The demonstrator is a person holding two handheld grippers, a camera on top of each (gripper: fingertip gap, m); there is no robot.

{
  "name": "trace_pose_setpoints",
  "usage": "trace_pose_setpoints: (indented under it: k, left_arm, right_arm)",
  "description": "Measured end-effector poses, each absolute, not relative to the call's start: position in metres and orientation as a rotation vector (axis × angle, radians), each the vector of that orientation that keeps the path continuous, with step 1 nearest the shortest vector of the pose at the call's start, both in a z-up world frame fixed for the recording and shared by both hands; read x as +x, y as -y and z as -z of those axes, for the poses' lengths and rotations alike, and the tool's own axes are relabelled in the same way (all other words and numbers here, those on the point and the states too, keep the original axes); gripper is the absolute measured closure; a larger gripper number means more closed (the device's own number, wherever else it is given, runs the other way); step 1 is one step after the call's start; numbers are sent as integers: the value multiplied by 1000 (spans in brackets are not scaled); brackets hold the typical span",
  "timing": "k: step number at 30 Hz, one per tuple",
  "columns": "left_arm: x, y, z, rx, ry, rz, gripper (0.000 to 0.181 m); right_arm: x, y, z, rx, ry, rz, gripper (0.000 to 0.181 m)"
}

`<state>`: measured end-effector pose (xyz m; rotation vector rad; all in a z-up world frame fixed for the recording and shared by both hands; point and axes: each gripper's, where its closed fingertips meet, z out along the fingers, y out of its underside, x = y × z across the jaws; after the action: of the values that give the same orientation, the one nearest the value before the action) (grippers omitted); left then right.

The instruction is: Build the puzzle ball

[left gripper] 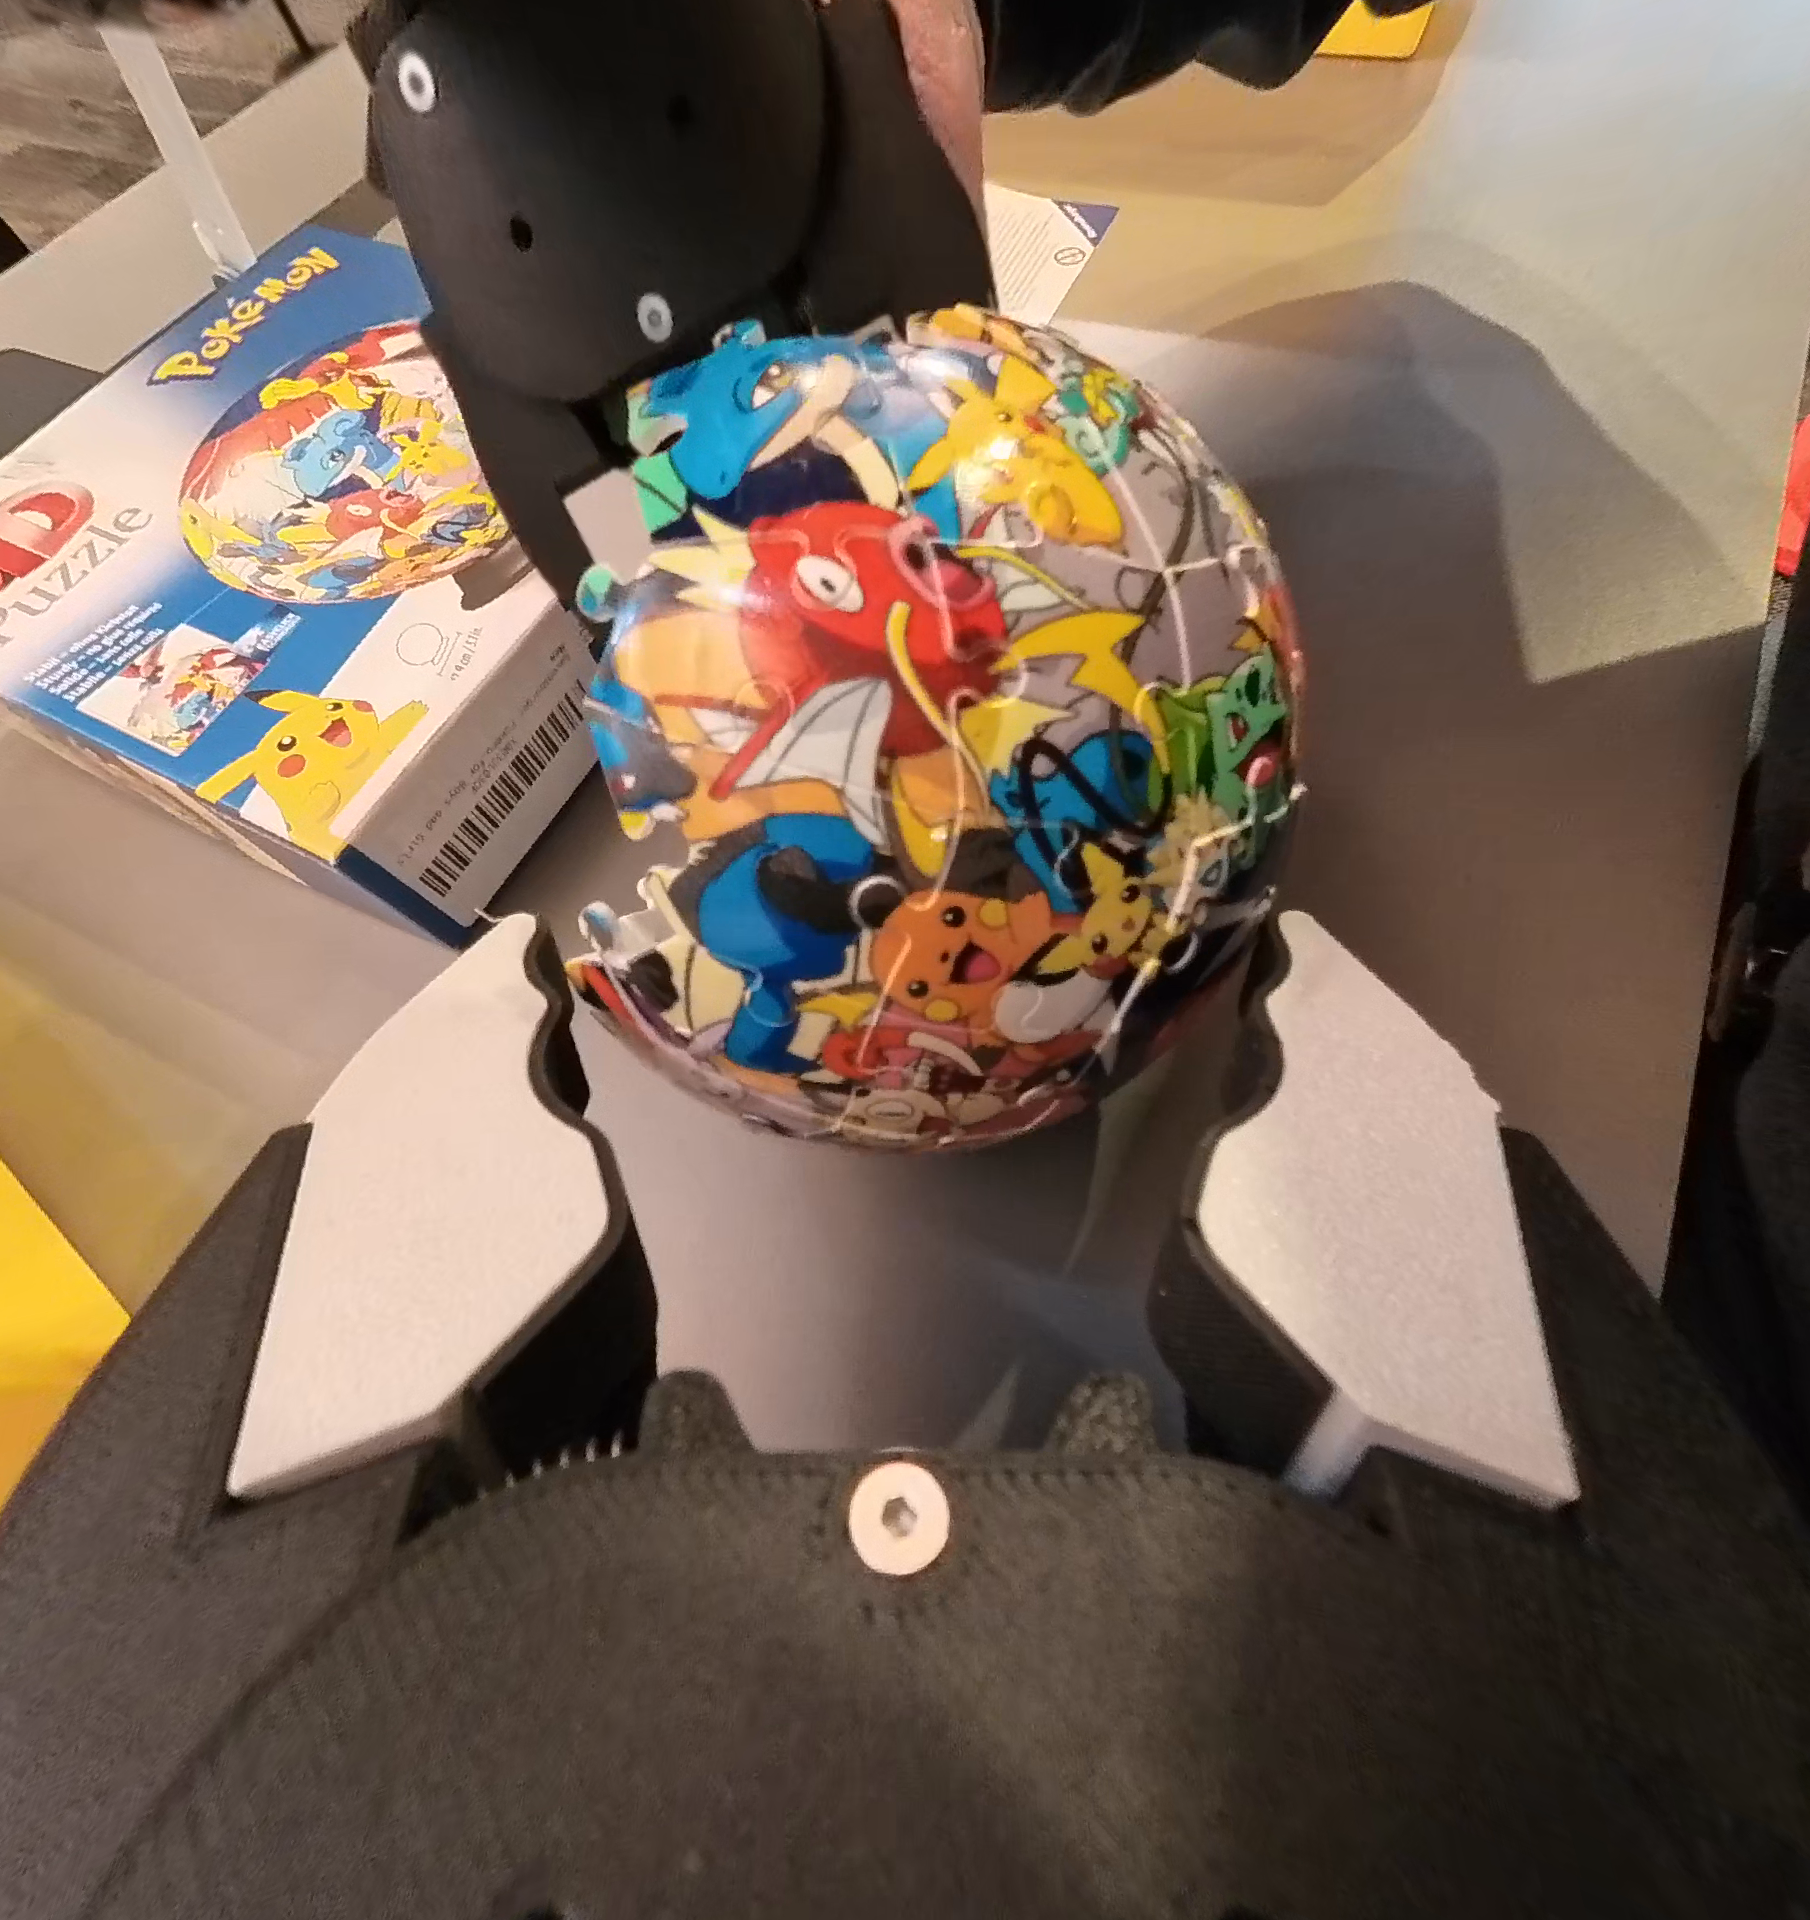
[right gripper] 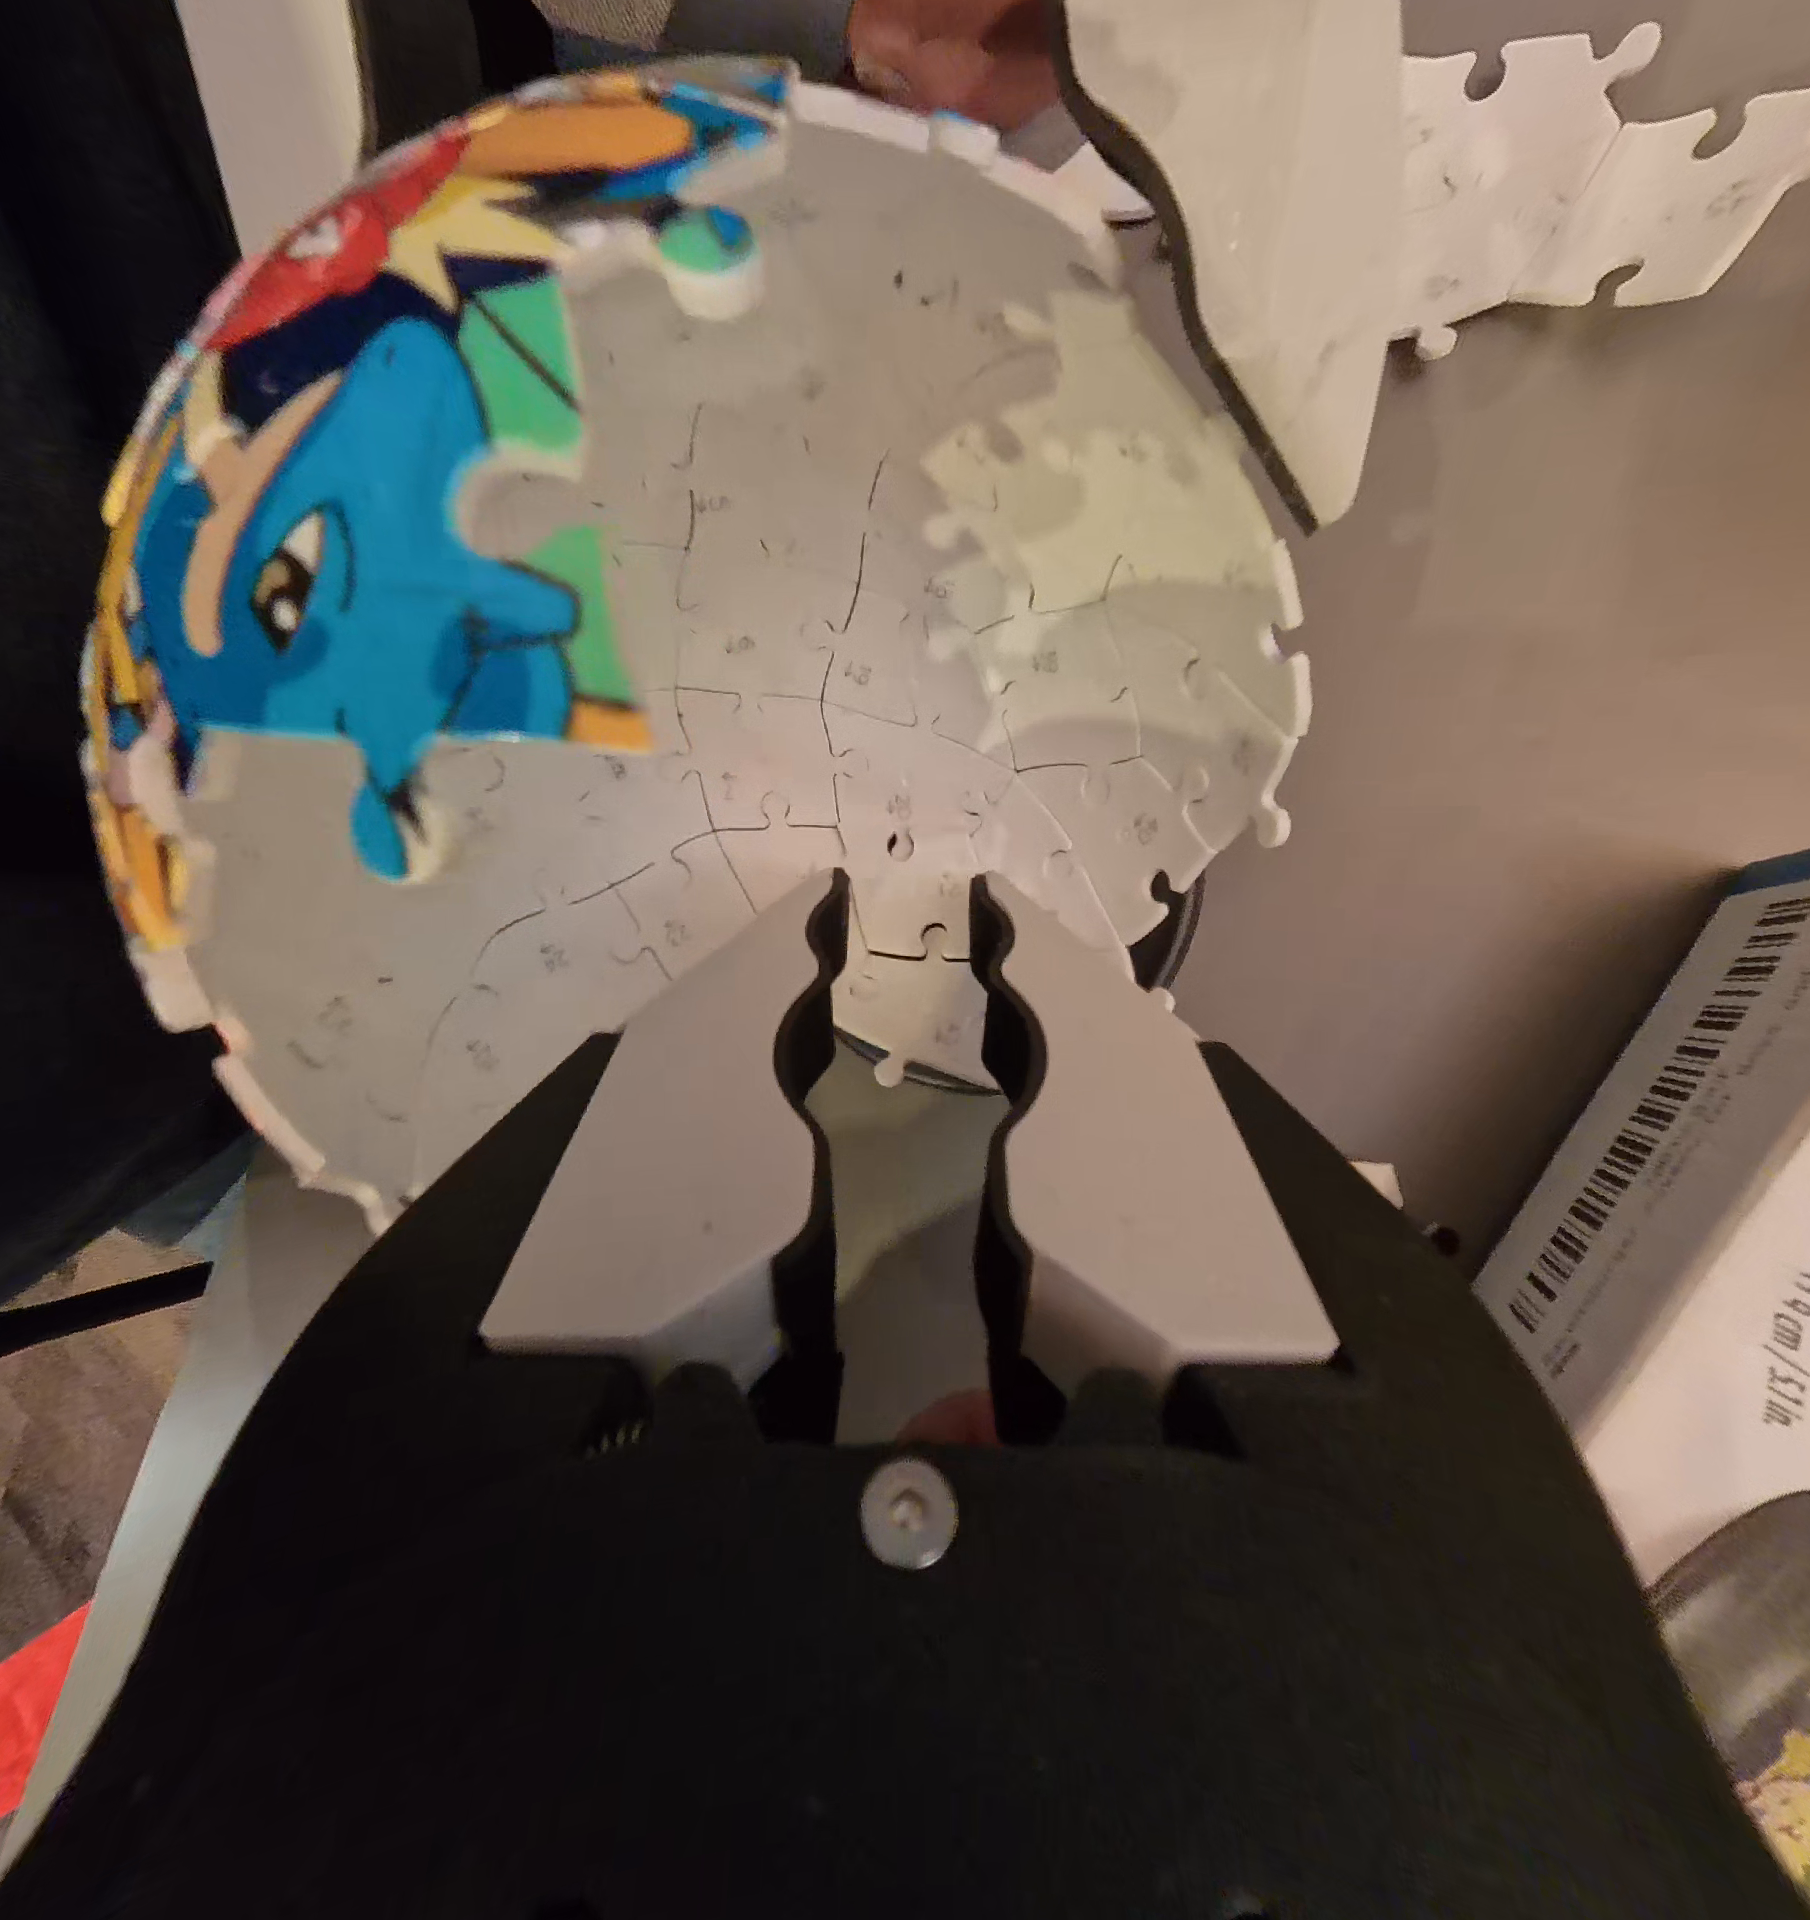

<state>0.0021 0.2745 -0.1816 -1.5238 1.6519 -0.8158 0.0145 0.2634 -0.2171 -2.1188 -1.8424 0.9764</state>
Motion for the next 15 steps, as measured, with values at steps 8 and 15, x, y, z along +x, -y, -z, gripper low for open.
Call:
trace_pose_setpoints:
  k: [8,15]
  left_arm:
    - [3,-274,182,-1525,-1653,815,61]
    - [3,-274,182,-1525,-1653,814,61]
  right_arm:
    - [16,-272,227,-2093,1886,-815,181]
    - [18,-273,228,-2087,1896,-763,181]
